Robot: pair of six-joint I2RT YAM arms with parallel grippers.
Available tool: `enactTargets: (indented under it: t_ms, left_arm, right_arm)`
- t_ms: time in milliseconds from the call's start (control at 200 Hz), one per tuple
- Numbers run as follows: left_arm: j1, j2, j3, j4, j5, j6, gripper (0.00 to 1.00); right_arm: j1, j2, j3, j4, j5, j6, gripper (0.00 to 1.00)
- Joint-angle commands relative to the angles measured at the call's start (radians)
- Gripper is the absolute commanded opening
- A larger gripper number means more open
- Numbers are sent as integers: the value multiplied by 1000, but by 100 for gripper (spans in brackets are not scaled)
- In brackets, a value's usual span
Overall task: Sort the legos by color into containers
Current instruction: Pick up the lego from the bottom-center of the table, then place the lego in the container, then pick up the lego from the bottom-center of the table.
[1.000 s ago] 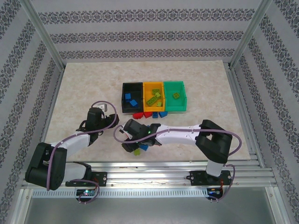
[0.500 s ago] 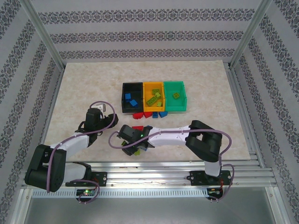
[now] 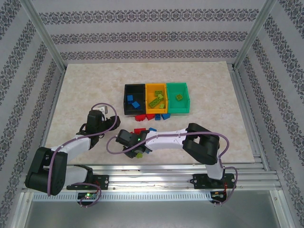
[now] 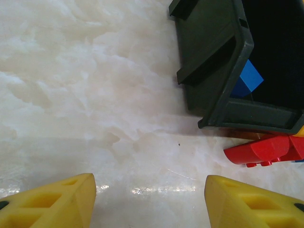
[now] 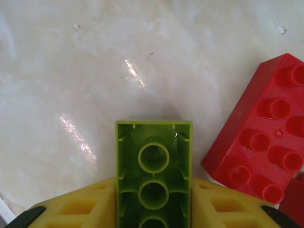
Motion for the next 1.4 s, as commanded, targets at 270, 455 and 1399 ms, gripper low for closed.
enactTargets:
  t_ms: [270, 455, 1399]
  left_arm:
    - [20, 8, -10, 56, 26, -16, 62]
    - [22, 12, -10, 56, 29, -14, 62]
    - [33, 26, -7, 65, 58, -16, 62]
  right_arm:
    - [-131, -217, -35, 87, -56, 31, 37]
    - [-279, -281, -58, 152, -82, 47, 38]
    - [-372, -473, -317, 156, -167, 114, 54]
